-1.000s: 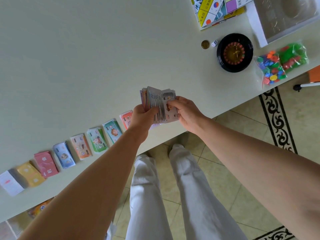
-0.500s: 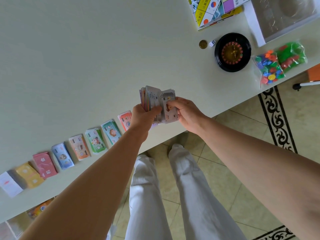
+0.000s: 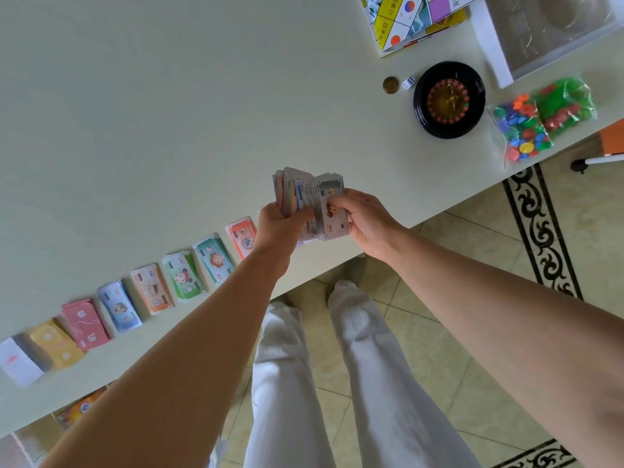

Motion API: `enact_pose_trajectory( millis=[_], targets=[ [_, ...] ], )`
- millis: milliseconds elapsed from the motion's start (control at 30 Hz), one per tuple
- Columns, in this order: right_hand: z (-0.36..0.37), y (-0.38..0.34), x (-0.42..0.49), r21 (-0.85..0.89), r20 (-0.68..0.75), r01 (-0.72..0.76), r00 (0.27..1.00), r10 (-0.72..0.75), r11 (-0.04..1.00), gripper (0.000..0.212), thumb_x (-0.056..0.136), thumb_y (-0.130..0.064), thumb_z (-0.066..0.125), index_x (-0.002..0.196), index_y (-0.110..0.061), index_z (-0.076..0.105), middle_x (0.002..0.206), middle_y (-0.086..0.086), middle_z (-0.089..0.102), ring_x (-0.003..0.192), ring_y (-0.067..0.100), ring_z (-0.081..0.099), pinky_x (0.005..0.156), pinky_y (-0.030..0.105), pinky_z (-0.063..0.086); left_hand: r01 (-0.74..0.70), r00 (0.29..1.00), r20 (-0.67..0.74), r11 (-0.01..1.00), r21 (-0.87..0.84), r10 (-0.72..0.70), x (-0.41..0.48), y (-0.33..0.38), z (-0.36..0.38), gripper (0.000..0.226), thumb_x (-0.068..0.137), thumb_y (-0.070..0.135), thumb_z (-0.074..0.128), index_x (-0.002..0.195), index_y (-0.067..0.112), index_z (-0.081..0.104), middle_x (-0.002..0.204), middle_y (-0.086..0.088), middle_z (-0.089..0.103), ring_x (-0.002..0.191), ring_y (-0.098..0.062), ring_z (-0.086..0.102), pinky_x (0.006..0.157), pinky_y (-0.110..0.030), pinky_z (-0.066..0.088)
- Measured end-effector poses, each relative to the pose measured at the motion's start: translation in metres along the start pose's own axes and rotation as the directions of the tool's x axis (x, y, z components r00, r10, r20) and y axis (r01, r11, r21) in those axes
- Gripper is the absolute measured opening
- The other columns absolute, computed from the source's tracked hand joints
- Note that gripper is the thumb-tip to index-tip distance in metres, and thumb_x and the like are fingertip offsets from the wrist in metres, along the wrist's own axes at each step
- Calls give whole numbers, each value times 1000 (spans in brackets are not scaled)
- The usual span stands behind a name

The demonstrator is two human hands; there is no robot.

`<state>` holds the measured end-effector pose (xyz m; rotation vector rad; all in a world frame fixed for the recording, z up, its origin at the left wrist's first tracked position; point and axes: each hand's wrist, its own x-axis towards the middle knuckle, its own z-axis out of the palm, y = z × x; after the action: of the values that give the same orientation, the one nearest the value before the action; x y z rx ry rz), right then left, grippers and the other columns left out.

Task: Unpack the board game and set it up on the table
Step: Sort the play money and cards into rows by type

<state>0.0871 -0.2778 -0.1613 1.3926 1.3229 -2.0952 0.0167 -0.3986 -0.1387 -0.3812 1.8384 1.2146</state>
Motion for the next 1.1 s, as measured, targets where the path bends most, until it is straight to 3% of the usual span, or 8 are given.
enact_pose_trajectory(
  millis=[200, 600, 667, 767, 867, 933, 1000, 1100],
  targets=[
    [-6, 0, -1, 20, 18, -3, 1000, 3, 1000, 17, 93, -12, 52, 78, -14, 60, 80, 5, 65, 85, 21, 57, 84, 35, 43, -1, 999, -47, 1000, 12, 1, -2, 3, 3, 18, 85, 11, 70, 100, 17, 60, 88, 3, 64, 82, -12, 62, 56, -13, 49],
    [-21, 1, 1, -1, 108, -41, 993, 41, 999, 16, 94, -16, 51, 106, -8, 59, 103, 16, 62, 101, 27, 57, 95, 41, 46, 16, 1000, -5, 1000, -6, -16, 1, 5, 15, 9, 87, 18, 68, 94, 19, 62, 85, 3, 65, 79, -11, 62, 61, -18, 50],
    [-25, -1, 2, -45, 21, -13, 1000, 14, 999, 10, 93, -16, 53, 96, -12, 61, 95, 10, 65, 95, 24, 59, 91, 38, 46, 48, 999, 17, 999, 7, -48, 3, 5, 18, 4, 91, 20, 64, 90, 21, 61, 85, 2, 65, 80, -14, 62, 63, -19, 51],
    [-33, -6, 5, -224, -154, 129, 974, -166, 966, 10, 92, -14, 51, 83, -12, 56, 80, 7, 58, 72, 14, 53, 65, 20, 42, 57, 994, 95, 992, -110, -46, 6, 3, 21, 9, 96, 13, 55, 97, 14, 64, 86, -4, 66, 75, -16, 65, 62, -21, 55],
    [-41, -6, 10, -614, -185, 319, 831, -525, 722, 34, 90, -10, 53, 63, -24, 36, 59, -9, 37, 52, 5, 33, 48, 11, 27, 58, 995, 84, 992, -112, -49, 12, 0, 24, 13, 98, 8, 48, 99, 11, 61, 86, -6, 65, 69, -15, 65, 60, -19, 55],
    [-45, -5, 16, -818, -75, 340, 736, -673, 463, 25, 91, -13, 56, 69, -19, 45, 66, -10, 42, 55, 5, 37, 49, 10, 25, 53, 997, 61, 994, -96, -48, 19, -1, 30, 14, 97, 5, 46, 96, 11, 58, 81, -6, 62, 63, -14, 60, 58, -20, 53],
    [-46, -3, 24, -918, 66, 319, 710, -701, 236, 9, 91, -16, 58, 83, -11, 58, 77, -4, 52, 66, 11, 46, 55, 16, 31, -5, 1000, 21, 1000, 13, 5, 28, -5, 36, 13, 94, 4, 49, 98, 13, 58, 76, -5, 57, 61, -15, 54, 62, -23, 50],
    [-42, 3, 36, -947, 185, 314, 707, -683, 68, 7, 89, -15, 60, 88, -8, 62, 80, 3, 60, 71, 18, 55, 54, 25, 35, -110, 993, -12, 970, 216, 115, 43, -11, 44, 18, 88, 9, 59, 103, 17, 61, 73, -4, 49, 61, -16, 47, 60, -27, 44]
  ],
)
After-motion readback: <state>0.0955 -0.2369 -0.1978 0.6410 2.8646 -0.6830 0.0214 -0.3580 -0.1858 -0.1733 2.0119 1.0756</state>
